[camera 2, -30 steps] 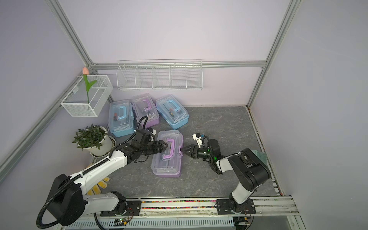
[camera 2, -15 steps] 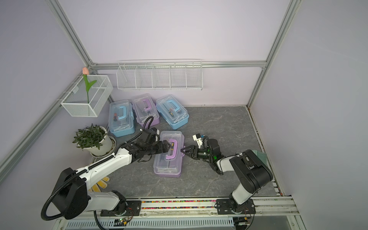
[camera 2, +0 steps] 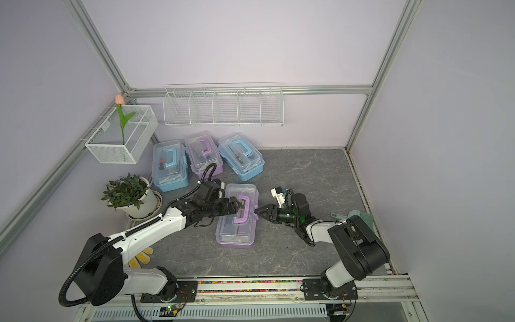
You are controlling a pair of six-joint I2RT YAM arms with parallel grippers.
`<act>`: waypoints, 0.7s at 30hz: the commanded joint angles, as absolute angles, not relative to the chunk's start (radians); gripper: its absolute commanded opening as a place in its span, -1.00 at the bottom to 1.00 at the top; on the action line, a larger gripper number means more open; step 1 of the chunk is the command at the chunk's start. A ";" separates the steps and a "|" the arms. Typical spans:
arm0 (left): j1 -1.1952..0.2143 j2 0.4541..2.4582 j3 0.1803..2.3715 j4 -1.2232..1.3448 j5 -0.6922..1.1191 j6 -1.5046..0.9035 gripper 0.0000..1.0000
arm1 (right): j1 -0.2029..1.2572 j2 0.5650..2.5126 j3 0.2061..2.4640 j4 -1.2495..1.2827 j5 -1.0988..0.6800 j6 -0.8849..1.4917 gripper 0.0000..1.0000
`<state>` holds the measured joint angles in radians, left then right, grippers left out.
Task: Close toolboxes
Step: Fasten the toolbox latch on the toolbox.
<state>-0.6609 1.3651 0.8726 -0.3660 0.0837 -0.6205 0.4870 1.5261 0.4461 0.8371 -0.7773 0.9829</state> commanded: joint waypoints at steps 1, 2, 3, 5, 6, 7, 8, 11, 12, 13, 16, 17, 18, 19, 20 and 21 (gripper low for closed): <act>-0.675 1.405 0.842 -0.442 0.106 -0.647 0.91 | 0.489 1.497 0.469 0.759 -0.761 0.935 0.14; -0.676 1.404 0.841 -0.440 0.106 -0.650 0.91 | 0.489 1.494 0.473 0.737 -0.758 0.925 0.11; -0.678 1.405 0.842 -0.437 0.106 -0.651 0.91 | 0.490 1.492 0.477 0.709 -0.753 0.911 0.10; -0.682 1.404 0.843 -0.435 0.107 -0.655 0.91 | 0.491 1.487 0.485 0.668 -0.745 0.895 0.08; -0.683 1.405 0.844 -0.434 0.106 -0.656 0.91 | 0.494 1.486 0.490 0.646 -0.739 0.890 0.07; -0.684 1.404 0.846 -0.433 0.106 -0.657 0.91 | 0.493 1.482 0.494 0.620 -0.734 0.885 0.05; -0.685 1.405 0.848 -0.434 0.106 -0.657 0.91 | 0.494 1.480 0.500 0.600 -0.731 0.876 0.03; -0.690 1.406 0.855 -0.433 0.106 -0.658 0.92 | 0.497 1.472 0.516 0.547 -0.722 0.857 -0.02; -0.693 1.407 0.859 -0.433 0.106 -0.658 0.92 | 0.499 1.469 0.522 0.529 -0.720 0.850 -0.05; -0.695 1.407 0.861 -0.435 0.106 -0.658 0.92 | 0.501 1.466 0.527 0.516 -0.716 0.844 -0.07; -0.704 1.408 0.872 -0.436 0.104 -0.657 0.92 | 0.503 1.459 0.542 0.484 -0.707 0.832 -0.12; -0.706 1.409 0.875 -0.438 0.102 -0.657 0.92 | 0.505 1.458 0.547 0.476 -0.705 0.829 -0.14; -0.709 1.410 0.878 -0.441 0.101 -0.657 0.92 | 0.507 1.457 0.554 0.466 -0.704 0.824 -0.17; -0.712 1.410 0.882 -0.443 0.099 -0.656 0.91 | 0.509 1.454 0.561 0.448 -0.702 0.815 -0.19; -0.715 1.411 0.884 -0.443 0.097 -0.655 0.92 | 0.511 1.451 0.568 0.427 -0.697 0.806 -0.20; -0.716 1.410 0.886 -0.443 0.097 -0.656 0.91 | 0.514 1.447 0.575 0.403 -0.691 0.792 -0.21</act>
